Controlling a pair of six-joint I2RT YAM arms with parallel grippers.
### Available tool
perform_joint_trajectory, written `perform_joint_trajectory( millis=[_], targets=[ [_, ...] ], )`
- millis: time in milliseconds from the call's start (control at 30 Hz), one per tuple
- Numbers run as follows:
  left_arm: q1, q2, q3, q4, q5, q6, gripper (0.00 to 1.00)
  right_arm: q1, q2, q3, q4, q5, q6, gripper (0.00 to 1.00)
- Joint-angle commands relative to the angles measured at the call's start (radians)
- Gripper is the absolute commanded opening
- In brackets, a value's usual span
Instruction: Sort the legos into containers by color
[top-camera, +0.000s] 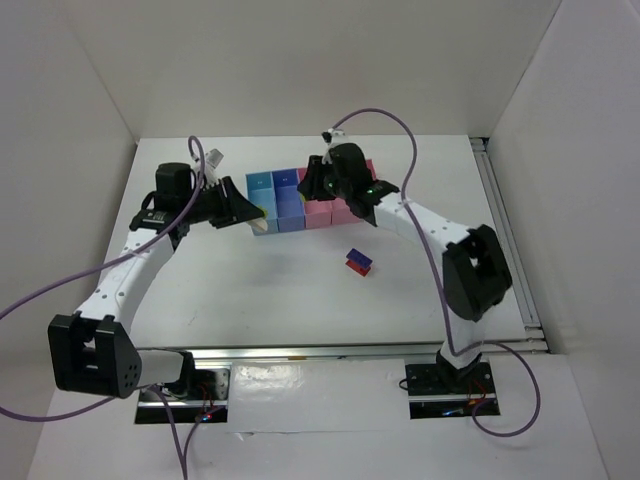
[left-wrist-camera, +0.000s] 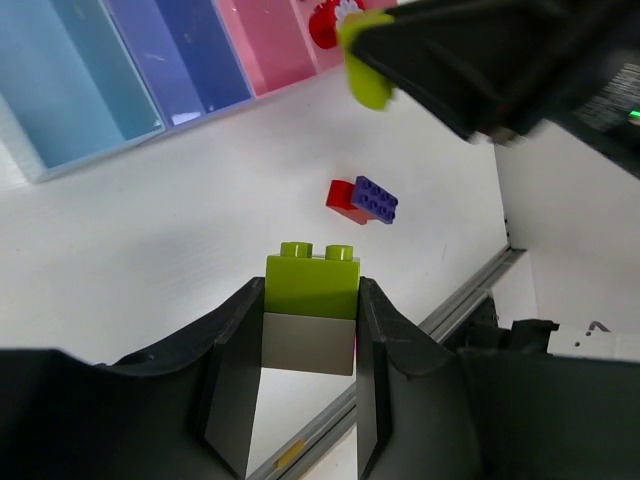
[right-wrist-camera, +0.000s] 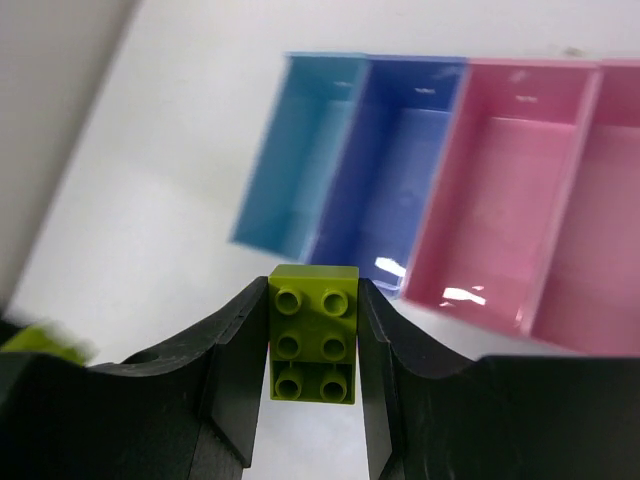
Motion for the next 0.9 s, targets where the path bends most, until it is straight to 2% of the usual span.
perform_joint_trajectory(
  millis=[0, 167, 267, 300, 333, 500, 600, 667, 733, 800, 867],
  targets=[
    [0.012, -0.047, 0.046, -0.07, -0.084, 0.029, 0.0, -0.007, 0.12, 0.112, -0.075, 0.181, -0.057, 0.22],
    [0.021, -0.047, 0.055, -0.088, -0.075, 0.038, 0.0, -0.007, 0.232, 0.21, -0.075, 0.236, -0.087, 0.23],
    [0.021, -0.047, 0.055, -0.088, -0.063, 0.038, 0.0, -0.016, 0.304, 0.28, -0.107, 0.226, -0.097, 0.39],
    [0.021, -0.047, 0.055, -0.088, -0.054, 0.038, 0.0, -0.016, 0.318, 0.293, -0.124, 0.236, -0.097, 0.46],
    [0.021, -0.047, 0.055, -0.088, -0.054, 0.038, 0.0, -0.016, 0.337, 0.305, -0.133, 0.247, -0.097, 0.62],
    [0.021, -0.056, 0.055, -0.088, -0.02, 0.047, 0.0, -0.016, 0.319, 0.293, -0.135, 0.291, -0.097, 0.85],
    [0.021, -0.056, 0.055, -0.088, 0.015, 0.058, 0.0, -0.016, 0.267, 0.261, -0.135, 0.305, -0.097, 0.82],
    [0.021, -0.056, 0.055, -0.088, 0.037, 0.073, 0.0, -0.016, 0.196, 0.222, -0.109, 0.305, -0.097, 0.69],
    [0.021, -0.047, 0.064, -0.088, 0.083, 0.096, 0.0, -0.016, 0.085, 0.135, -0.064, 0.232, -0.097, 0.54],
    [0.021, -0.038, 0.064, -0.079, 0.167, 0.125, 0.0, -0.025, -0.004, 0.01, -0.017, 0.061, -0.097, 0.54],
    [0.021, -0.024, 0.064, -0.065, 0.257, 0.156, 0.0, -0.073, -0.13, -0.072, 0.058, -0.11, -0.097, 0.67]
  ],
)
